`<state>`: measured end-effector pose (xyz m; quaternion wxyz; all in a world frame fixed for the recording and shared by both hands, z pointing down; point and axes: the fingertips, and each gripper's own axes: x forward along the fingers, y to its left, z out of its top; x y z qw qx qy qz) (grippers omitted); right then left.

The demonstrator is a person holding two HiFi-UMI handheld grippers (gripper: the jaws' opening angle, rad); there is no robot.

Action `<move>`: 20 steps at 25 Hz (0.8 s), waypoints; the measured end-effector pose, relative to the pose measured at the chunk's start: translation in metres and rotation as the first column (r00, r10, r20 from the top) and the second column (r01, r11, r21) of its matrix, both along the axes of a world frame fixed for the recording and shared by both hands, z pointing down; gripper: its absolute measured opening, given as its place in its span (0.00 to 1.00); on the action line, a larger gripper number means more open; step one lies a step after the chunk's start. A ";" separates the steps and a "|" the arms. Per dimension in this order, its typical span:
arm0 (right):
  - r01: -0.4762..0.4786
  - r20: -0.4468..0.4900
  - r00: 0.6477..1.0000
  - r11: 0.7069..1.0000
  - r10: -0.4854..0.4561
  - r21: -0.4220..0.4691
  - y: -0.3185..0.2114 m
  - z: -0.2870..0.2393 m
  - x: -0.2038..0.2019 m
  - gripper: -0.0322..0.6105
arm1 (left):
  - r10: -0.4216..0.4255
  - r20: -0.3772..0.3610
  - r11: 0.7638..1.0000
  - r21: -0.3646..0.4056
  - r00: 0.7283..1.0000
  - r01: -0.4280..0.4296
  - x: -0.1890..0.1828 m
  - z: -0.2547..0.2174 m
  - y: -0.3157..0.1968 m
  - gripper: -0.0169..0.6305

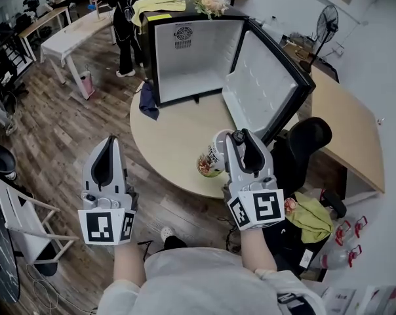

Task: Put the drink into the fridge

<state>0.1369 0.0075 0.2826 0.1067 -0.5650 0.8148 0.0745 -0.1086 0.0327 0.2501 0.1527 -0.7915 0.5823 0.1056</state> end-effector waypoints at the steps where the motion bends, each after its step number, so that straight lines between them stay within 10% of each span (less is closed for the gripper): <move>1: -0.005 0.000 1.000 1.000 0.005 -0.002 -0.006 0.000 -0.003 0.30 | 0.006 -0.004 1.000 0.000 1.000 -0.006 -0.003 0.000 -0.007 0.04; 20: -0.092 -0.007 0.996 0.996 0.092 -0.007 -0.082 0.001 -0.055 0.30 | 0.084 -0.018 0.996 -0.020 0.996 -0.084 -0.067 0.008 -0.098 0.04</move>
